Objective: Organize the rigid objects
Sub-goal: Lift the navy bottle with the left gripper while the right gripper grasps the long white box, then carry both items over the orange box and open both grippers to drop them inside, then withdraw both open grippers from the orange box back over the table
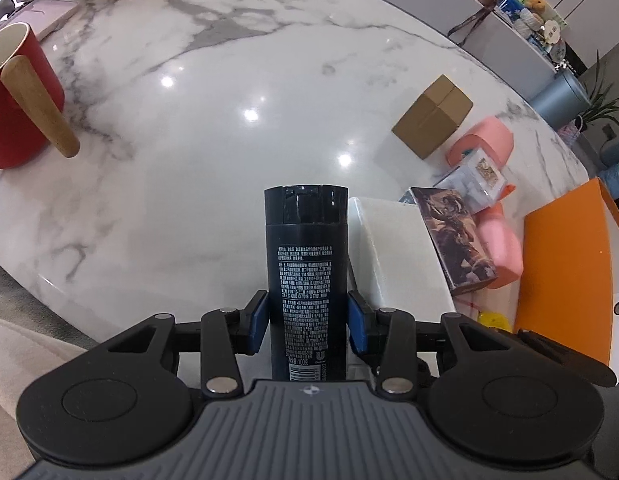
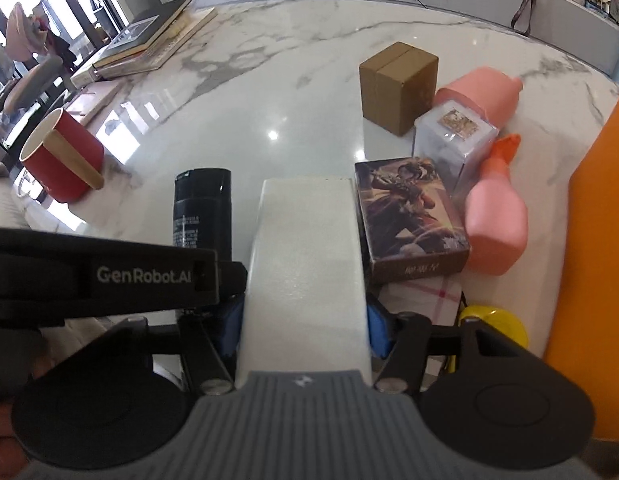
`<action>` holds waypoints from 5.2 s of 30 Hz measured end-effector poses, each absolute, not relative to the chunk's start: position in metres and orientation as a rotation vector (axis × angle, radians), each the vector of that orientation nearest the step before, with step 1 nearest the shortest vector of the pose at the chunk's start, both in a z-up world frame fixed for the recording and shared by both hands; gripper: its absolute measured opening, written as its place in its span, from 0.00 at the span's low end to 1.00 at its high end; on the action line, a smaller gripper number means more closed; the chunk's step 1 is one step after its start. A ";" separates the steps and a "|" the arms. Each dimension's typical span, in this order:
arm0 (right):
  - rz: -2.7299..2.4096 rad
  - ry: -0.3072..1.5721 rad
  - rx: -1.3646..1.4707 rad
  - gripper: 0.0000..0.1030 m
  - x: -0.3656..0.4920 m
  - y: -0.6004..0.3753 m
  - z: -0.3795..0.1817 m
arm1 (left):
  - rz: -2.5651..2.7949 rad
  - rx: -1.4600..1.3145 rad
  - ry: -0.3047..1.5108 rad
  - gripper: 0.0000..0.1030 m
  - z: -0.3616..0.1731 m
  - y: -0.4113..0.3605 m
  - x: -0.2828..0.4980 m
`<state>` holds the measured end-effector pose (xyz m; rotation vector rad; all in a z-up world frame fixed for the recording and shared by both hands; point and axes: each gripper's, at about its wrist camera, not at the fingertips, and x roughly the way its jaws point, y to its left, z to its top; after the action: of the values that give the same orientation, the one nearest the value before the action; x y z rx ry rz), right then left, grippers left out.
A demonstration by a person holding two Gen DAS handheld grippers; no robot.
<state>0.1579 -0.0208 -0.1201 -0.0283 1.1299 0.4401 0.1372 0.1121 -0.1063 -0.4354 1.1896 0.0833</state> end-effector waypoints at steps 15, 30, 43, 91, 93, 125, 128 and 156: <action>0.447 1.067 0.156 0.59 0.145 -0.063 -0.086 | 0.088 -0.440 1.151 0.45 -0.083 0.110 0.127; 0.376 0.821 0.242 0.59 0.116 -0.128 -0.008 | -0.012 -0.387 0.983 0.45 -0.002 0.071 0.111; 0.156 0.686 0.320 0.59 0.096 -0.241 0.019 | -0.263 -0.228 0.876 0.45 0.055 -0.046 0.128; 0.036 1.077 0.353 0.59 0.175 -0.299 -0.099 | -0.330 0.172 1.197 0.53 -0.069 -0.204 0.249; 0.035 1.081 0.355 0.59 0.176 -0.300 -0.101 | -0.327 0.169 1.184 0.59 -0.068 -0.203 0.250; -0.039 1.273 0.170 0.49 0.222 -0.262 -0.115 | -0.199 -0.117 1.019 0.57 -0.020 -0.056 0.204; -0.050 1.253 0.182 0.49 0.224 -0.257 -0.116 | -0.186 -0.127 1.021 0.57 -0.022 -0.041 0.200; 0.287 0.861 0.112 0.36 0.127 -0.119 -0.030 | -0.084 -0.243 1.056 0.57 -0.038 0.063 0.147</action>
<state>0.1271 -0.1194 -0.0300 0.1121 0.8605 0.2872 0.1472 0.0630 -0.0381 -0.2428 1.0562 -0.0839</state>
